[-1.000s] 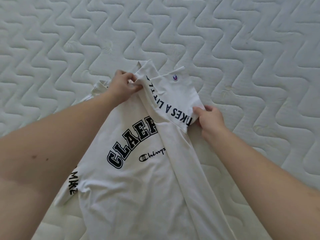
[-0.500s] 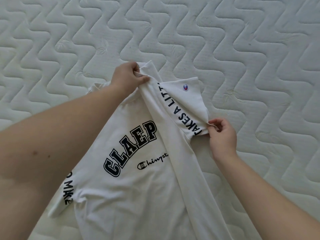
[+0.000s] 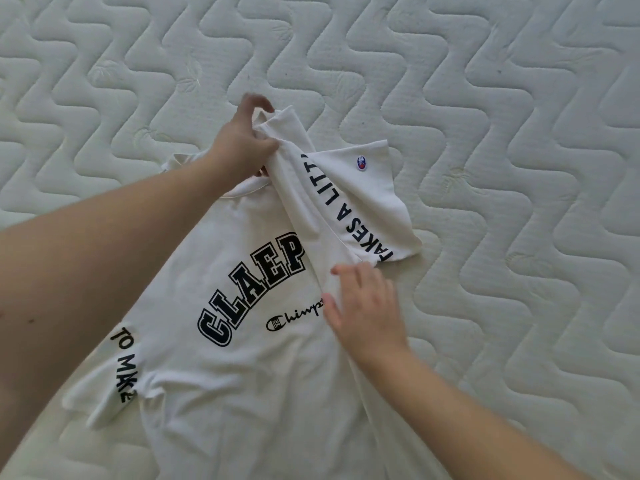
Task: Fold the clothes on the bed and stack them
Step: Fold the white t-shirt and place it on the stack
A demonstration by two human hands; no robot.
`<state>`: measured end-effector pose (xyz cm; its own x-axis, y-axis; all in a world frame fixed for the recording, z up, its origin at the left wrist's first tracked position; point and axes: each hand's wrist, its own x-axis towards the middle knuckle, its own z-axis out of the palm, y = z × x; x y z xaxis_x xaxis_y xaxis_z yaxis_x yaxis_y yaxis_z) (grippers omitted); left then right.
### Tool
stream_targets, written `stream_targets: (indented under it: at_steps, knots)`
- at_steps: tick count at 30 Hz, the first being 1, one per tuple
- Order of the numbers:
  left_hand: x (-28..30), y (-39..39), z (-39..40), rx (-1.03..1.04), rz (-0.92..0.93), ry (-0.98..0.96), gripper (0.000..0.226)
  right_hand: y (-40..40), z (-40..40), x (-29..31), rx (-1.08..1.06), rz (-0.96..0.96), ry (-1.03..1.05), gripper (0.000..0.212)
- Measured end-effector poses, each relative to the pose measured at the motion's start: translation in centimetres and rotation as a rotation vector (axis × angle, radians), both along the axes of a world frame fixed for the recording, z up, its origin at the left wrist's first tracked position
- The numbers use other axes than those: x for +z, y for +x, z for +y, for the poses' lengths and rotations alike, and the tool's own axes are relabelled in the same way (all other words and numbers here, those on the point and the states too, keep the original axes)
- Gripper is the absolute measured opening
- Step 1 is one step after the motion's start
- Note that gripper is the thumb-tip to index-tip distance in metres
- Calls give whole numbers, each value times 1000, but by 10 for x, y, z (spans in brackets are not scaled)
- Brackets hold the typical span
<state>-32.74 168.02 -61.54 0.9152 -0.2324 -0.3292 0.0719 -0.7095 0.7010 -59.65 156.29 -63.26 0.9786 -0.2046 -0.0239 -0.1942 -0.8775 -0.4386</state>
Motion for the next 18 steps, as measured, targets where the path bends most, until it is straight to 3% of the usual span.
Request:
stream_targets:
  at_steps: [3, 7, 9, 12, 14, 16, 18]
  knots:
    - [3, -5, -5, 33, 10, -83, 25, -13, 29, -4, 41, 217, -127, 47]
    - [6, -9, -13, 86, 107, -124, 31, -28, 43, -10, 105, 216, -220, 55]
    - [9, -5, -8, 83, 251, -157, 31, -38, 41, -13, 148, 187, -240, 62]
    - [13, -1, 9, -89, 522, -196, 40, -54, 33, -15, 181, 194, -276, 63]
    - [12, -2, 20, -244, 403, -12, 50, -64, 30, -13, 173, 209, -278, 55]
    - [11, -5, 23, -325, 93, 224, 49, -76, 28, -8, 137, 232, -265, 43]
    - [11, -8, 22, -307, -104, 290, 40, -87, 24, -2, 70, 235, -215, 43]
